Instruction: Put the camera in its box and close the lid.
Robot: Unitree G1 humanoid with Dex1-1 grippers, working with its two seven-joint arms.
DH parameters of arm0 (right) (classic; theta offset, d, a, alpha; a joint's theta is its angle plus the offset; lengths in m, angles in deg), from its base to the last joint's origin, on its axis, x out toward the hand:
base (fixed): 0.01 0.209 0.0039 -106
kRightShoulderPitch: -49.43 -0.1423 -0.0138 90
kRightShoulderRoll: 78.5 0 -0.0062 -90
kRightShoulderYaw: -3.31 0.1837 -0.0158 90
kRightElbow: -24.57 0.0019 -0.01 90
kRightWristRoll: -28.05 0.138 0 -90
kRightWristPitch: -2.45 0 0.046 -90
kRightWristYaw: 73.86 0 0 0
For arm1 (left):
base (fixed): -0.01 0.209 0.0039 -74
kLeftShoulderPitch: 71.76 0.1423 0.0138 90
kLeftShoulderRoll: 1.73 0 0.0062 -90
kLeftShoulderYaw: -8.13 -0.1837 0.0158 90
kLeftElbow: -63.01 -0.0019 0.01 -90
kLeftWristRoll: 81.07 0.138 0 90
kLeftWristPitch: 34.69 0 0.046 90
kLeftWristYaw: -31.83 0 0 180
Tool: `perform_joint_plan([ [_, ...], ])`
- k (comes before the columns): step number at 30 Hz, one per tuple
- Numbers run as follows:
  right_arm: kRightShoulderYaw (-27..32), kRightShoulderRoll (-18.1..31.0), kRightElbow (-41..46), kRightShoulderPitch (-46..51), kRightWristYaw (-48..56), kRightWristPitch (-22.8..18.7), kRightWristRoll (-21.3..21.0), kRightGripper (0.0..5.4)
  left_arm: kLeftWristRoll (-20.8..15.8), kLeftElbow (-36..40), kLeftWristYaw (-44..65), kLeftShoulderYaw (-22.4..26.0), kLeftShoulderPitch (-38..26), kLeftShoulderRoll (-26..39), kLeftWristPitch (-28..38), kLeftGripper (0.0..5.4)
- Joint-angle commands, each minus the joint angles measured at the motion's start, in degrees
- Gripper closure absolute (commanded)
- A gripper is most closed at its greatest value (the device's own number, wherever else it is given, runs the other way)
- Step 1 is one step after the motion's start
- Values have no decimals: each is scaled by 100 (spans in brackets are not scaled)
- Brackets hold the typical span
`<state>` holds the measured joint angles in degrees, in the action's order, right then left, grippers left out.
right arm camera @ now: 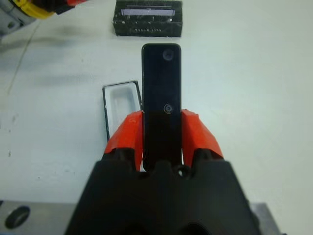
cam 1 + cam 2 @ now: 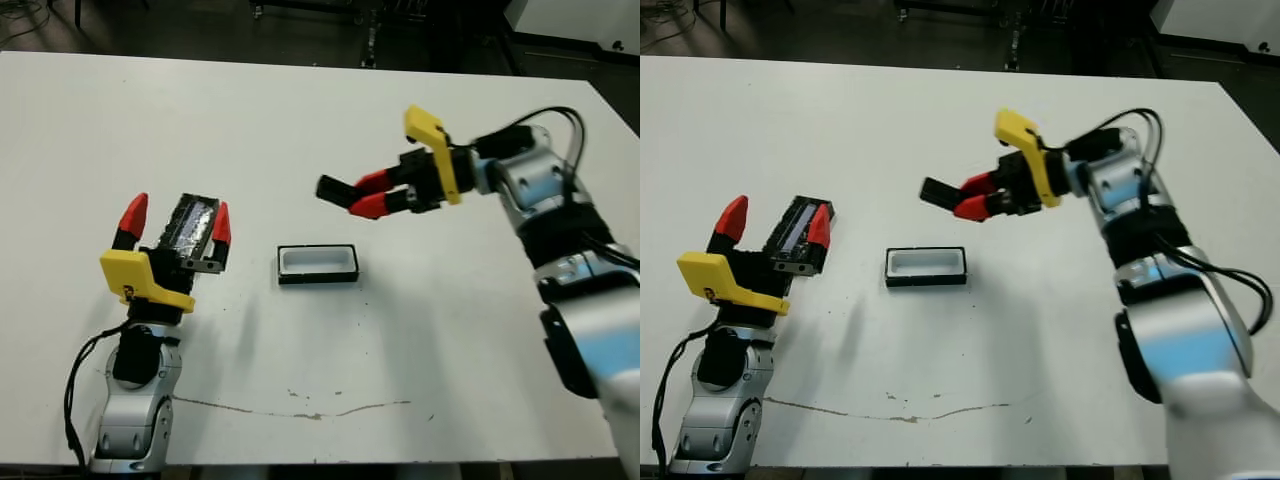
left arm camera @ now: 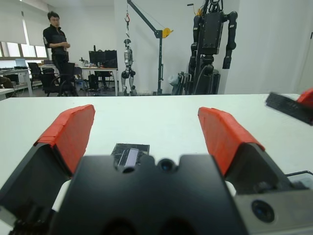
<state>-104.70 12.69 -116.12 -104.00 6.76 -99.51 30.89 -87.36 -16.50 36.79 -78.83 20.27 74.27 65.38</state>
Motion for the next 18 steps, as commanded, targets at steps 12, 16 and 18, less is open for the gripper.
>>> perform_joint_plan([
  [12, -33, -554, -564, -243, 288, 499, -352, 375, 92, -31, -39, 2, -8, 25, 14, 0],
  [16, -44, -629, -572, -170, 361, 532, -377, 375, 61, -7, -79, -8, 0, -29, -9, 0],
  [18, -97, -639, -528, -147, 354, 536, -444, 375, 31, -10, -67, -8, 4, -32, -2, 0],
])
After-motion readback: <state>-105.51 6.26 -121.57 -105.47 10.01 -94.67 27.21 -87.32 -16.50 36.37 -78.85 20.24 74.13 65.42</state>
